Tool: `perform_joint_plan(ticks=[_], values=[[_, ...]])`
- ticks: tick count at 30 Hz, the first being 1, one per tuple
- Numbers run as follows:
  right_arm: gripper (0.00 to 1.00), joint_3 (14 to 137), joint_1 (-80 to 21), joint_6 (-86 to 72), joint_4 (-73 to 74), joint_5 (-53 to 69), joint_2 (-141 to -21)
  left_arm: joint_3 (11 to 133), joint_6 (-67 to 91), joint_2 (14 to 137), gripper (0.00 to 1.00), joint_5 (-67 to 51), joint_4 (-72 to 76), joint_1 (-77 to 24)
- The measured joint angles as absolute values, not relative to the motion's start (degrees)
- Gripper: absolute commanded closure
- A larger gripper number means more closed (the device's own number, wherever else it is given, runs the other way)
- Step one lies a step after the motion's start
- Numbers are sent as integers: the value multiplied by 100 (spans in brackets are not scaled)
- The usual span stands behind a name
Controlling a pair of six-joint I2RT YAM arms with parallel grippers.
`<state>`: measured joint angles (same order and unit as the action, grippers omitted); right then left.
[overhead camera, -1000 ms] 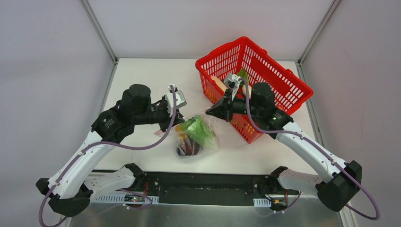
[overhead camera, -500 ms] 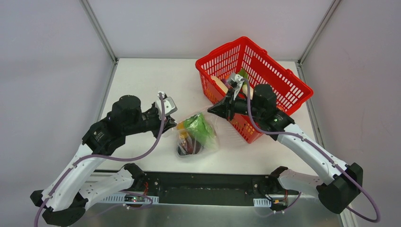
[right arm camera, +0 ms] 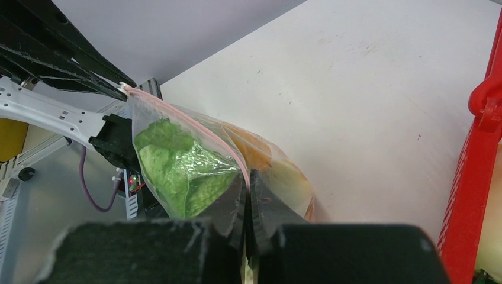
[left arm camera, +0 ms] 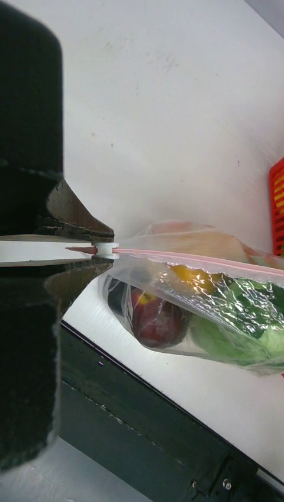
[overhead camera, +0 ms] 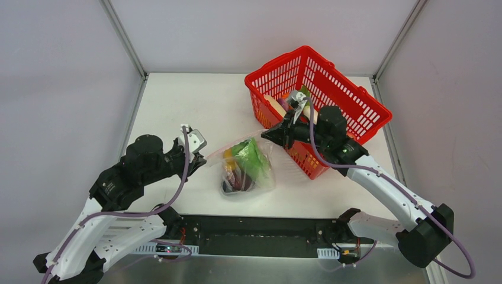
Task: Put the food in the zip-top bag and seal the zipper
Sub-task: Zip the zipper food storage bag at the center of the board.
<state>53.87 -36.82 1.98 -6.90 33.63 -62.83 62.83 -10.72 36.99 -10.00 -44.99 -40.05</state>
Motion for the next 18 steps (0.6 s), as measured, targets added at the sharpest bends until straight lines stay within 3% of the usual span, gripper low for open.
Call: perform_joint_plan(ticks=[6,10,13,18], values=[[100,5356,-3658,169,-753,3382,-6278,6283,-1035,3651,97,-788,-4654,-4005],[100,5356,-3658,154,-760,3404,-6278,6283,-985,3653,71,-534,-4665,-4005],[100,5356,-3623,152,-779,3505,-6292,6239,-932,3562,45,-377,-4663,-4005],[100,5605,-3570,108,-768,3922,-6639,6077,-679,3319,28,-27,-4495,-4005]])
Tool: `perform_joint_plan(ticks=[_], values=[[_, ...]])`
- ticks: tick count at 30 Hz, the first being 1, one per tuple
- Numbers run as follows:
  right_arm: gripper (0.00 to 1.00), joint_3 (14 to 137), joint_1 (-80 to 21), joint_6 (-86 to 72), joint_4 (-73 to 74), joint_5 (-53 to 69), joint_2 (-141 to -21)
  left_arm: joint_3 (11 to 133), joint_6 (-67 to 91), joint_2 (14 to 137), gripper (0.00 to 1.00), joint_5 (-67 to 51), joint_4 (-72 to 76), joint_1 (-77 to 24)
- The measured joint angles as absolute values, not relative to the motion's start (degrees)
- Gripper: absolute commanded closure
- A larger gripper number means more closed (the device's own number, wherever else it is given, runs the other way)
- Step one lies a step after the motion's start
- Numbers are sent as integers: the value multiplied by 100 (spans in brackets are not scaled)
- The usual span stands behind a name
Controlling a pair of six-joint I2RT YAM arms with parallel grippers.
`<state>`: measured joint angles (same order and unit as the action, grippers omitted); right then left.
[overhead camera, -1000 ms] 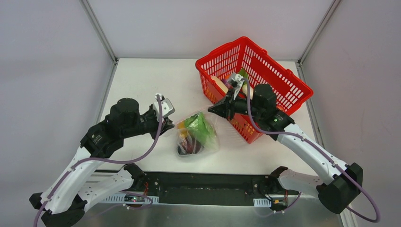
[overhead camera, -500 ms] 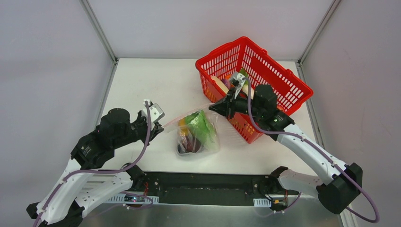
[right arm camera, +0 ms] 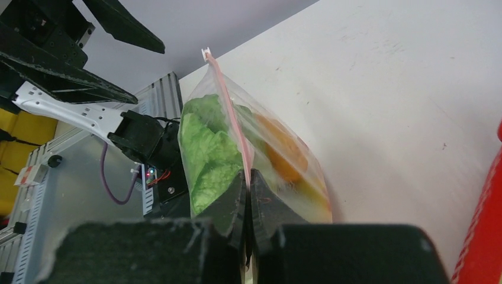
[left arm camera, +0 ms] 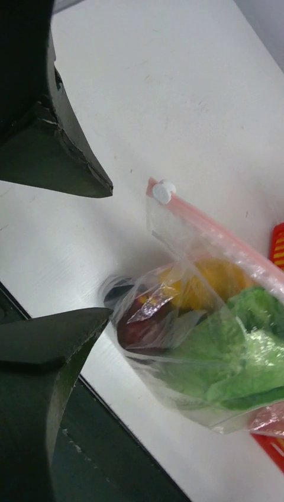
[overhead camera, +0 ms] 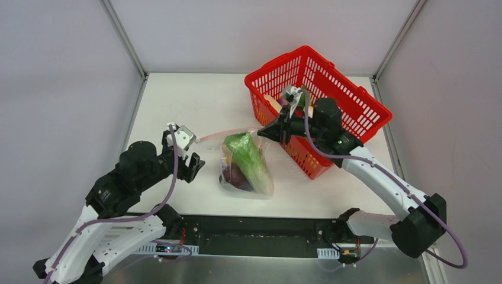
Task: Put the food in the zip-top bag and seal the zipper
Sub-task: Zip the zipper food storage bag at the center of the board, then place the zipper food storage bag at the center of the board.
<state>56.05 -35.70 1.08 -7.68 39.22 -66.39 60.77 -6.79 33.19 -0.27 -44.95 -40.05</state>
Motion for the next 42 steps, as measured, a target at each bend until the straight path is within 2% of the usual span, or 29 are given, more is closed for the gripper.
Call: perform_joint_plan(ticks=[3,5,12,15,18,22,23,26,29,36,42], values=[[100,6014,-3592,86,-620,4099,-7015,5968,-473,3170,10,336,-4182,-4005],[100,6388,-3612,84,-486,4165,-7312,5833,-340,2963,3,637,-3894,-4005],[100,8691,-3706,156,180,4296,-8779,5690,69,2373,2,1420,-3409,-4005],[100,9188,-3734,189,276,4296,-9006,5677,167,2327,2,1632,-3332,-4005],[100,8617,-3844,320,185,4394,-8735,5544,248,2189,2,1817,-3216,-4005],[90,7201,-4202,746,598,4543,-8239,5426,266,2043,2,1994,-3190,-4005],[85,6884,-4318,873,819,4560,-8191,5422,266,2043,1,2029,-3177,-4005],[63,6370,-4521,1039,1363,4668,-8132,5415,279,2062,1,2053,-3148,-4005],[50,6189,-4515,1068,1621,4720,-8005,5415,320,2139,1,2045,-3124,-4005],[46,6119,-4486,928,1498,4936,-7279,5417,447,2558,1,1907,-3251,-4005],[43,5559,-4486,539,1194,4919,-6904,5041,880,2746,1,1780,-3192,-4005]])
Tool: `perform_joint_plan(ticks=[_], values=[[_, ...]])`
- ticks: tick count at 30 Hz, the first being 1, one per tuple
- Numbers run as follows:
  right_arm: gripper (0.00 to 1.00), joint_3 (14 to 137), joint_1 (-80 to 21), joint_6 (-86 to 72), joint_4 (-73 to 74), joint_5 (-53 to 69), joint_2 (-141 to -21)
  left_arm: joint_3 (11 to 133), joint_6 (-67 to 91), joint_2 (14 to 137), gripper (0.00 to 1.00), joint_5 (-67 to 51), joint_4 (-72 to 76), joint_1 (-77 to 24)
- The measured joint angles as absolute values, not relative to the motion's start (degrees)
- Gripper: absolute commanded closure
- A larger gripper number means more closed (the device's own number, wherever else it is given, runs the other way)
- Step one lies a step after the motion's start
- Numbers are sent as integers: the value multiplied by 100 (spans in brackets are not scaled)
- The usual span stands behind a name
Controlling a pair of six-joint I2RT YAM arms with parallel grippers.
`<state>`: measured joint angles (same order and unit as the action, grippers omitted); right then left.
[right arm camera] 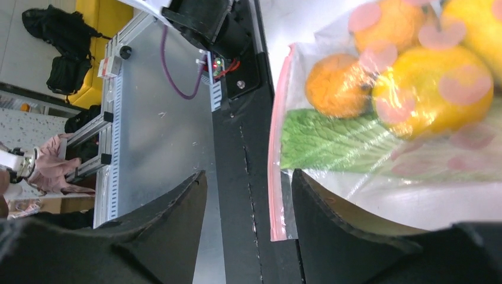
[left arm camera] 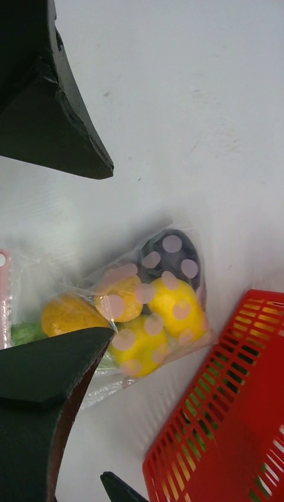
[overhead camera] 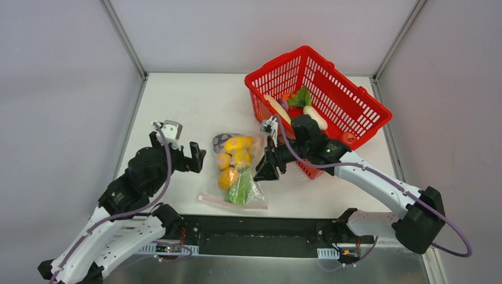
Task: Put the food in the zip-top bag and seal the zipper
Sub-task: Place the zipper food storage bag at the center of the board, then move the bin to the center of the board, then reset both arms
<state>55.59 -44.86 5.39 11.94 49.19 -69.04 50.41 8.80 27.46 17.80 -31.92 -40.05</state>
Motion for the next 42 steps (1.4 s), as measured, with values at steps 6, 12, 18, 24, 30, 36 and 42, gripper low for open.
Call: perform_joint_plan(ticks=[6,12,18,24,30,36,42], values=[[41,5175,-4495,-45,1090,3603,-6938,4624,1577,3424,2,1758,-3177,-4005],[37,5168,-4219,-274,1087,1778,-6963,4160,2047,3395,1,1680,-2958,-4005],[32,5218,-3800,-252,1087,779,-6912,4163,2300,3214,1,1876,-2899,-4005],[29,5411,-3253,-242,1253,1028,-6890,4252,2410,3428,1,2123,-2987,-4005],[0,5433,-3319,-493,1109,2209,-6206,4659,2641,3854,1,2536,-3288,-4003],[0,5625,-3295,-534,867,198,-5183,5059,3107,4130,1,3170,-3658,-4003],[0,5837,-2976,-729,926,-1559,-5223,5105,3468,3990,1,3774,-3913,-4003]])
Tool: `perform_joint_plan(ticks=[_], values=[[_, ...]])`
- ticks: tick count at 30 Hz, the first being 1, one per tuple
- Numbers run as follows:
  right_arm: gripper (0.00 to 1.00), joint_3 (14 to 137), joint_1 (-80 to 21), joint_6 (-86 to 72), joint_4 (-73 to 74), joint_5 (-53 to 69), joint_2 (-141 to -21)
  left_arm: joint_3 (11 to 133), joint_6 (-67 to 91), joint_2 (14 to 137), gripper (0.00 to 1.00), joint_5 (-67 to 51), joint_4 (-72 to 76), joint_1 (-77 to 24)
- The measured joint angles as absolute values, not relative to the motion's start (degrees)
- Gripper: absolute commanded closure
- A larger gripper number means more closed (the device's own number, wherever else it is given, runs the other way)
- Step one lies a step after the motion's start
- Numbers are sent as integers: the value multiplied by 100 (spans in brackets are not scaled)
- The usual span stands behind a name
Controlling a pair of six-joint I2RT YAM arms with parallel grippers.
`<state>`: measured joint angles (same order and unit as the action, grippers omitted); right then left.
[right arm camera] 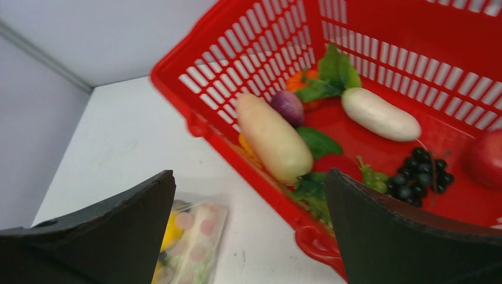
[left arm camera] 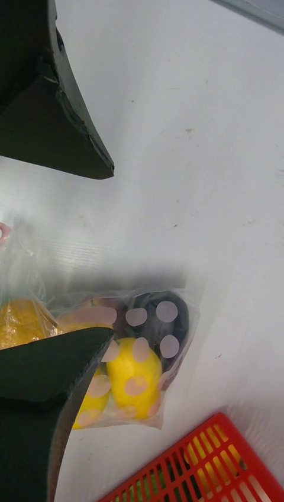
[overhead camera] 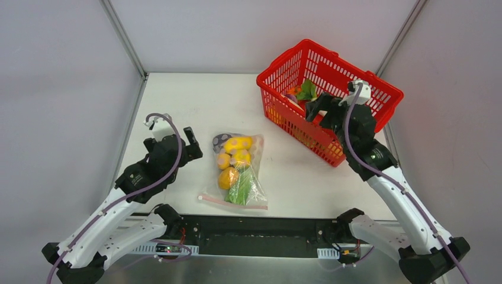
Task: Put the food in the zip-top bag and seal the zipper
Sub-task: Reset both arms
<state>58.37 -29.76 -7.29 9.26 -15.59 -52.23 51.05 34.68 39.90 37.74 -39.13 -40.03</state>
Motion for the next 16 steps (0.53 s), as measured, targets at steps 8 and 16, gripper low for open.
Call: perform_joint_plan(ticks=[8,16], values=[[0,6208,-1743,-1398,1723,-1391,-5804,5109,3551,3581,1,4252,-4066,-4003],[0,6202,-1662,-1614,1776,-386,-5730,5186,3564,3677,1,4482,-4324,-4003]])
